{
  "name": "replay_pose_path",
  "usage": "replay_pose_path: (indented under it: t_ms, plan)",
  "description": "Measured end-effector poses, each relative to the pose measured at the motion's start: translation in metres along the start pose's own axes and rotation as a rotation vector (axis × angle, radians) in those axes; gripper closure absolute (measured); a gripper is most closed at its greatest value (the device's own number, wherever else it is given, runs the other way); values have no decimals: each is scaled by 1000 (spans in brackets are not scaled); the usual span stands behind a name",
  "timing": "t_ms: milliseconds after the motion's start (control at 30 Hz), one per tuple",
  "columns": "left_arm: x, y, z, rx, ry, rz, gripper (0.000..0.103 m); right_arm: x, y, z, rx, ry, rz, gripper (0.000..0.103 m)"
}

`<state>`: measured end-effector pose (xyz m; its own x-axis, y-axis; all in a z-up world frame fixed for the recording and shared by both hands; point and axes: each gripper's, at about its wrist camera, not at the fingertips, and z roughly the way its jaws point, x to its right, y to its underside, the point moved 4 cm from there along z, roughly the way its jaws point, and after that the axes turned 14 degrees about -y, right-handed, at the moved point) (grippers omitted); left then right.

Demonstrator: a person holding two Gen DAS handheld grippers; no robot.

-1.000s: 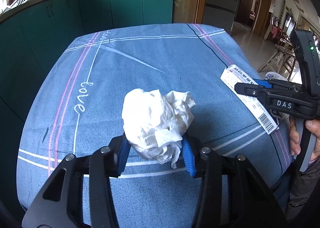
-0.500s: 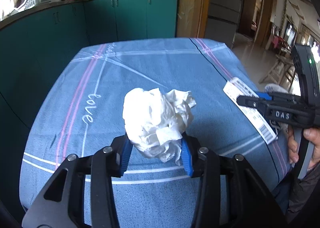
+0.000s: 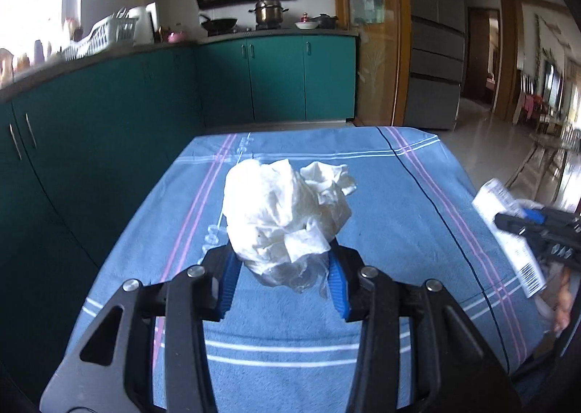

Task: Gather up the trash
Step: 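Drop the tissue from the left tool into the wastebasket while the right tool drops the medicine box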

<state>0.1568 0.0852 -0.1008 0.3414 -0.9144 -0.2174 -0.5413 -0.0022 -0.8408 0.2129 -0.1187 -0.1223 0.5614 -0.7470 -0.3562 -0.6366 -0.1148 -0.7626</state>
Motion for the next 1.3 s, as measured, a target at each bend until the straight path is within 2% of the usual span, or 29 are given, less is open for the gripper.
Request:
replay_pose_path:
  t_ms: [100, 200, 400, 600, 767, 933, 1033, 1100, 1167, 1267, 1300]
  plan:
    - [26, -16, -9, 41, 30, 53, 60, 20, -3, -24, 65, 15, 36, 63]
    - [56, -31, -21, 80, 82, 107, 60, 47, 0, -54, 114, 73, 79, 63]
    - [142, -56, -56, 157, 249, 211, 60, 100, 18, -126, 229, 210, 170, 63]
    - [232, -45, -82, 154, 455, 308, 60, 139, 51, -171, 291, 288, 292, 63]
    - [292, -18, -85, 101, 535, 394, 60, 148, 65, -182, 315, 285, 336, 63]
    - [330, 7, -78, 30, 580, 453, 59, 150, 74, -186, 313, 280, 350, 63]
    - [339, 17, -75, 12, 587, 477, 47, 150, 73, -186, 308, 291, 349, 63]
    - [340, 15, -72, 26, 581, 471, 34, 151, 74, -186, 304, 292, 353, 63]
    - [334, 15, -68, 45, 561, 469, 32, 154, 73, -181, 289, 303, 367, 63]
    - [327, 6, -64, 57, 546, 460, 29, 157, 75, -175, 264, 320, 378, 57]
    - [322, 3, -64, 63, 538, 452, 27, 158, 75, -173, 262, 327, 380, 49]
